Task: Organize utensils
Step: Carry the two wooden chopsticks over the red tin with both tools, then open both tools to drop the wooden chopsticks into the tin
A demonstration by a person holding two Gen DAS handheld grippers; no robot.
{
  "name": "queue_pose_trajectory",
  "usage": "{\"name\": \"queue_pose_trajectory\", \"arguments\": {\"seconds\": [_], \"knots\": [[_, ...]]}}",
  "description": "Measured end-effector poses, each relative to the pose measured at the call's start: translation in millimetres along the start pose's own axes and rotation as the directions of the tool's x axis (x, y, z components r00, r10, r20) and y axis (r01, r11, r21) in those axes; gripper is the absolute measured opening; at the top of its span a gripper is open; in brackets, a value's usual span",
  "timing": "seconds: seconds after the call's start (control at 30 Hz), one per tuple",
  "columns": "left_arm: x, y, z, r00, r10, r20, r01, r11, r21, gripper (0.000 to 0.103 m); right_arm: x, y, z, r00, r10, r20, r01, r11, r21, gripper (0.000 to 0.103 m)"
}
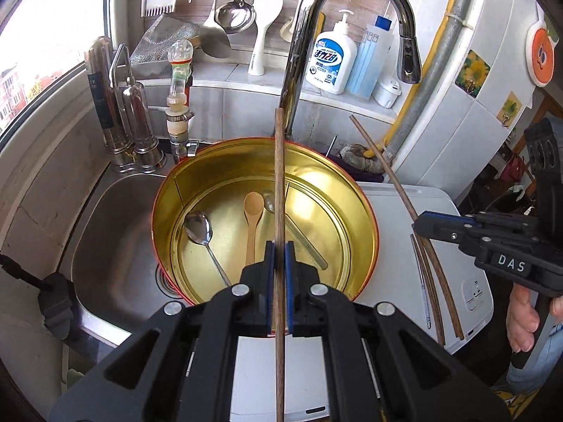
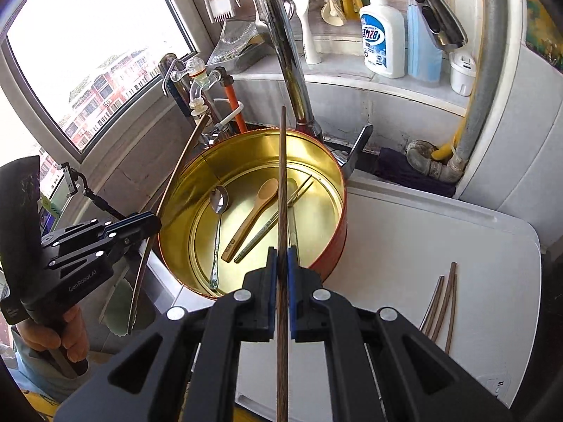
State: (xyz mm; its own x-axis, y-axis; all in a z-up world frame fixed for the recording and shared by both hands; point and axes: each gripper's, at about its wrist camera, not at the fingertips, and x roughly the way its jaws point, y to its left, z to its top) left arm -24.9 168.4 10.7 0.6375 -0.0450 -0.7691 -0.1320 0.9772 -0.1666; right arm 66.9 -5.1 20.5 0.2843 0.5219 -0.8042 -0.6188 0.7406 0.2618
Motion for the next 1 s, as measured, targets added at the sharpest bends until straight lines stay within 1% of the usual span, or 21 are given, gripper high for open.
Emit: {"name": "queue_pose_trajectory", "arguments": {"seconds": [0.1,0.2,0.27,0.43,0.67,0.77,0.83,0.87,0.9,0.93,0.97,1.0], "knots": [[9.0,12.6,13.7,1.0,-0.01,-0.007,0.009,1.0,-0.019,0.005,19.4,13.4,18.2,1.0,0.006,-0.023,-0.006,1.0,-0.017,0.006],[26.2,23.7,26.3,1.0,0.0,-0.027,-0.001,0.999,-0.034,0.005,38.9,21.7,31.1,0.999,0.004,-0.051,-0.005,1.0,-0.019,0.006],[38.1,30.0,32.9,0.999,-0.014,-0.046,0.012,0.999,-0.047,0.005,51.8,23.2,37.6,0.997,-0.004,-0.071,0.003,1.0,-0.016,0.006],[65.0,38.8,45.0,0.997,-0.023,-0.073,0.019,0.999,-0.049,0.005,81.8,20.0,49.3,0.993,-0.011,-0.12,0.01,1.0,-0.004,0.006],[98.0,49.2,51.1,0.992,-0.025,-0.127,0.018,0.998,-0.055,0.006,117.2,7.5,56.9,0.982,0.01,-0.19,-0.004,0.999,0.033,0.006],[106.7,48.7,48.7,0.989,0.003,-0.147,-0.008,0.999,-0.033,0.006,126.4,5.5,56.4,0.978,0.005,-0.208,0.002,1.0,0.03,0.007],[108.6,48.1,46.0,0.987,0.038,-0.154,-0.042,0.999,-0.021,0.007,126.9,1.8,56.0,0.98,-0.007,-0.197,0.015,0.999,0.042,0.008],[108.6,48.7,44.4,0.987,0.054,-0.153,-0.057,0.998,-0.015,0.011,125.7,1.7,55.3,0.982,-0.011,-0.191,0.019,0.999,0.045,0.016],[107.9,48.2,42.9,0.986,0.065,-0.152,-0.067,0.998,-0.007,0.025,124.5,0.1,55.1,0.983,-0.015,-0.185,0.024,0.998,0.05,0.031],[106.3,47.5,41.1,0.986,0.076,-0.149,-0.076,0.997,0.0,0.036,123.0,-1.4,54.9,0.984,-0.018,-0.175,0.029,0.998,0.059,0.038],[103.9,47.0,39.6,0.987,0.085,-0.138,-0.085,0.996,0.004,0.052,121.0,-3.3,54.6,0.986,-0.02,-0.164,0.032,0.997,0.07,0.046],[101.2,46.6,38.0,0.988,0.09,-0.126,-0.089,0.996,0.007,0.054,119.9,-5.0,54.8,0.987,-0.018,-0.158,0.031,0.997,0.077,0.047]]}}
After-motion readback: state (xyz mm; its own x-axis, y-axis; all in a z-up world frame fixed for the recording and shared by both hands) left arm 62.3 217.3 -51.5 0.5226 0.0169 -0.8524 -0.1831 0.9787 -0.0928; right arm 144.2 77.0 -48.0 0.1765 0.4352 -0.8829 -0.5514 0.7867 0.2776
